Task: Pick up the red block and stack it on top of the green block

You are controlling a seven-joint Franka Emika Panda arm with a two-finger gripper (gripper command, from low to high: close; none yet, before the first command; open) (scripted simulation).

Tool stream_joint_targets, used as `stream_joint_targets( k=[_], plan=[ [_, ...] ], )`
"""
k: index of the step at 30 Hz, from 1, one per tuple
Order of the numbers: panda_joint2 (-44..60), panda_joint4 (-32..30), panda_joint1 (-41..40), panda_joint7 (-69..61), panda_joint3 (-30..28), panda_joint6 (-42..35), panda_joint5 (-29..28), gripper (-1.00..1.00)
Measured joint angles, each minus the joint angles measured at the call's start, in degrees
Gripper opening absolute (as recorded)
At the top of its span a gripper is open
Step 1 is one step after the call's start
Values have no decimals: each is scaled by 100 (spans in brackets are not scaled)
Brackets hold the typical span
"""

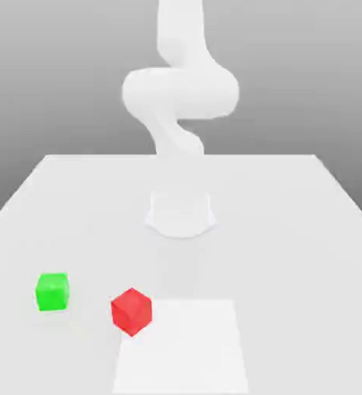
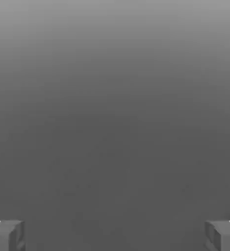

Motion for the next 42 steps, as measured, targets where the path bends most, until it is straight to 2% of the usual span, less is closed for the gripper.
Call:
stream_joint_targets(
  k=[12,18,25,26,33,39,42],
  plan=[
    [2526,-1697,-995,1735,206,1608,-289,0],
    [3867,-2561,-1280,2336,79,2485,-29,0],
    [5300,-2497,-1244,2477,-1,3679,-71,0],
    [5427,-2481,-1224,2470,-20,3788,-67,-100],
    [5419,-2482,-1225,2492,-23,3789,-87,-100],
    [4318,-2638,-1261,2404,46,2846,37,-100],
    [3960,-2655,-1401,2515,-205,2499,-40,-100]
  ],
)
